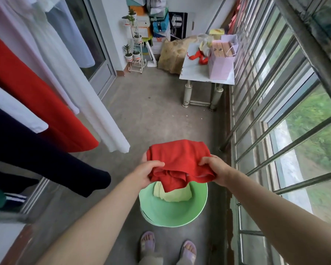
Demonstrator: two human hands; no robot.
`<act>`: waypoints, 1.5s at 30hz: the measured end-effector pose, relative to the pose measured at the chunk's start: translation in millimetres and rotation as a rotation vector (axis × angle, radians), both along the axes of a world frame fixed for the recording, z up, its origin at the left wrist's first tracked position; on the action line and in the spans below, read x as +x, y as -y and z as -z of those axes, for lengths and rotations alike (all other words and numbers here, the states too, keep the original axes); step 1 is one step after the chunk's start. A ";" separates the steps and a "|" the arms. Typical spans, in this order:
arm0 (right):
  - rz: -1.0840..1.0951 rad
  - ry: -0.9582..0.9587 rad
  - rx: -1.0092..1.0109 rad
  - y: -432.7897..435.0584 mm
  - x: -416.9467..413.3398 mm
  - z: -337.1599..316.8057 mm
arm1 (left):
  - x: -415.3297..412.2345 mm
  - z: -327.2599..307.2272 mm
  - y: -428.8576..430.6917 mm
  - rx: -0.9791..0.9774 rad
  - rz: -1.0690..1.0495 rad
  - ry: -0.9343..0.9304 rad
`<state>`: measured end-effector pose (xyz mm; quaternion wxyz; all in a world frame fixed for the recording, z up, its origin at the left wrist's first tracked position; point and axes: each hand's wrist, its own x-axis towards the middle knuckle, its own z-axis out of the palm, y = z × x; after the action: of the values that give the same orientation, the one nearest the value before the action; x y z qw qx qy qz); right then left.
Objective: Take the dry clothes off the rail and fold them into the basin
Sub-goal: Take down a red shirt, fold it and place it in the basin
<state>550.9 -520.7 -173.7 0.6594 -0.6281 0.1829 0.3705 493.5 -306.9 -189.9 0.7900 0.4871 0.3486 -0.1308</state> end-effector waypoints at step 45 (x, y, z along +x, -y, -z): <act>-0.240 -0.058 -0.582 -44.2 40.3 666.3 | 86.5 672.6 -37.0 0.983 0.614 -0.191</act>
<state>591.3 -476.4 -840.0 0.3982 -0.7967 0.2242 0.3956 580.0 -269.9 -862.5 0.3623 0.8611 0.2809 -0.2200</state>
